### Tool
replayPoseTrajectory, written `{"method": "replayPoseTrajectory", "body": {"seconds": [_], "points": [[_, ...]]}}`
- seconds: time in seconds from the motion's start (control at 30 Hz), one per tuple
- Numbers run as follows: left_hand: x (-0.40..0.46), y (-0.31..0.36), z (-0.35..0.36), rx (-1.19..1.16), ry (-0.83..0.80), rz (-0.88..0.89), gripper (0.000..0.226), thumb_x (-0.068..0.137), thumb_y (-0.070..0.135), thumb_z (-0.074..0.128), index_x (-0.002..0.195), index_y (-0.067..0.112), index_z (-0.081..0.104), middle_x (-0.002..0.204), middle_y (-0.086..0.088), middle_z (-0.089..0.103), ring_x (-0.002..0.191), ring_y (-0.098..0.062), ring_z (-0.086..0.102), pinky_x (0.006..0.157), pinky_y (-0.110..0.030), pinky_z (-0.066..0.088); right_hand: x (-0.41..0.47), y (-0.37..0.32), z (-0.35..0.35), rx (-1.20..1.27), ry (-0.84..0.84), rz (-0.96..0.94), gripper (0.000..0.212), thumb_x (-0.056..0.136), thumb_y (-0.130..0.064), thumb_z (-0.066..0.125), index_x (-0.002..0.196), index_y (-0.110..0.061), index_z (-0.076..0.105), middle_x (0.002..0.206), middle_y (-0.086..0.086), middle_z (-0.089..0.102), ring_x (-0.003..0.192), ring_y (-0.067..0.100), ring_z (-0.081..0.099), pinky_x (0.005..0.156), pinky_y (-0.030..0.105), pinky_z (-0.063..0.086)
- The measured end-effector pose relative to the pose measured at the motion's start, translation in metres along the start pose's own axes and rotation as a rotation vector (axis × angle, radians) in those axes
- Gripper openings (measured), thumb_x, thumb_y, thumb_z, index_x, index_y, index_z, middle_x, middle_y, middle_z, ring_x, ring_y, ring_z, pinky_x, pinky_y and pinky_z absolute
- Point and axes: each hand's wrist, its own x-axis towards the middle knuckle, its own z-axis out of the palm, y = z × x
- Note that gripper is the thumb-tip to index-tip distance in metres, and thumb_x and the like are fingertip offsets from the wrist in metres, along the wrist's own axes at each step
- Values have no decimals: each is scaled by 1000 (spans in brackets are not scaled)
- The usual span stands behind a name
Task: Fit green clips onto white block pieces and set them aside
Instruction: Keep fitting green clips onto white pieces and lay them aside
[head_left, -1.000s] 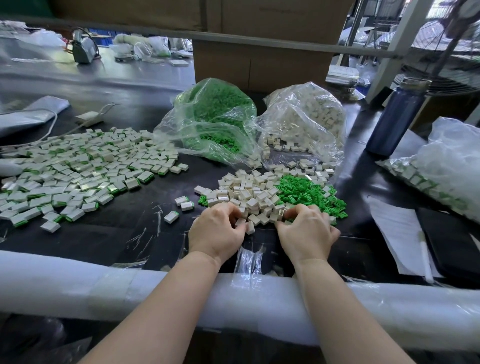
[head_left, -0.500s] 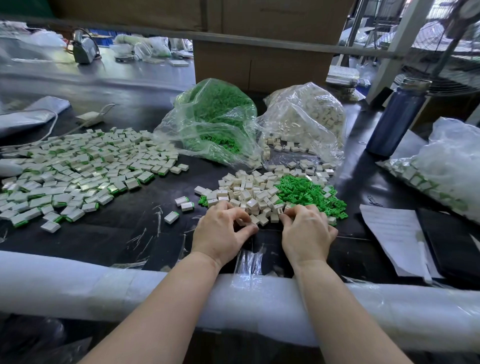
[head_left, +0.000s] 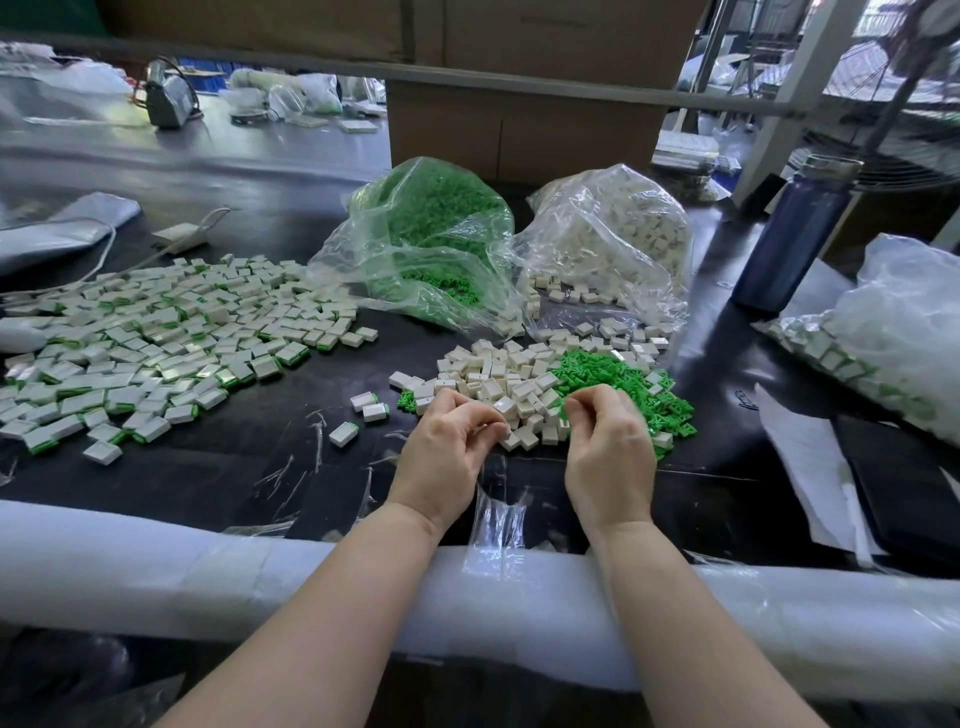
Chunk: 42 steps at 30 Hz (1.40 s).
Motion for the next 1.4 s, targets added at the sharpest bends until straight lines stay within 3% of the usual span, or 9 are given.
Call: {"method": "replayPoseTrajectory", "body": {"seconds": [0.07, 0.17, 0.33, 0.47, 0.63, 0.8, 1.1, 1.23, 1.4], "points": [[0, 1, 0, -47, 7, 6, 14, 87, 15, 62, 95, 8, 70, 91, -3, 54, 82, -18, 55, 80, -20, 45, -2, -2, 1, 113, -61, -34, 10, 94, -13, 53, 88, -9, 60, 69, -7, 56, 64, 18, 54, 61, 26, 37], [1, -1, 1, -114, 8, -10, 11, 86, 11, 62, 92, 7, 70, 93, -7, 58, 82, -22, 60, 83, -32, 51, -4, -5, 2, 269, -176, -18, 10, 94, -11, 53, 86, -15, 59, 68, 0, 65, 62, 19, 62, 64, 38, 52], [4, -4, -1, -266, 13, -74, 13, 79, 4, 70, 77, 17, 70, 91, 0, 59, 77, -10, 61, 75, -12, 49, -2, -10, -1, 490, -283, 109, 21, 84, -7, 66, 74, -25, 61, 73, 7, 68, 71, 28, 66, 72, 45, 56], [4, -6, -3, -433, 19, -129, 20, 74, -1, 73, 73, 18, 67, 90, -3, 66, 75, -10, 64, 74, -14, 51, -1, -10, -3, 538, -320, 145, 22, 81, 0, 67, 80, -21, 60, 77, 10, 67, 74, 28, 66, 74, 41, 57], [5, -7, -2, -483, -66, -157, 20, 77, 0, 70, 84, 18, 67, 87, -2, 69, 80, -15, 66, 76, -19, 52, -1, -11, -3, 580, -357, 129, 25, 82, 5, 64, 77, -20, 64, 75, 2, 67, 66, 7, 61, 69, 22, 55], [4, -8, -1, -520, -91, -168, 23, 82, 0, 65, 79, 23, 65, 75, 5, 66, 69, -7, 63, 69, -18, 53, -1, -9, -3, 579, -353, 101, 28, 84, 4, 62, 76, -23, 66, 73, -7, 66, 65, 2, 57, 69, 21, 51], [3, -5, -2, -492, -146, -158, 10, 81, 4, 67, 87, 12, 67, 83, -3, 67, 76, -16, 62, 81, -30, 53, -1, -9, -2, 552, -341, 76, 21, 79, 5, 67, 76, -16, 66, 73, -4, 66, 65, 0, 59, 69, 17, 50], [3, -5, -2, -472, -143, -146, 12, 83, 1, 65, 91, 9, 69, 86, -4, 68, 77, -13, 61, 79, -26, 54, -2, -9, -1, 496, -358, 47, 11, 78, 5, 67, 80, -7, 70, 76, 1, 68, 74, 11, 62, 77, 27, 52], [3, -5, -3, -532, -128, -169, 20, 82, -3, 64, 82, 16, 67, 80, -1, 67, 75, -15, 63, 77, -28, 56, -2, -11, -3, 526, -404, 85, 19, 82, 5, 63, 78, -12, 69, 68, -8, 64, 63, -2, 58, 71, 26, 52]]}}
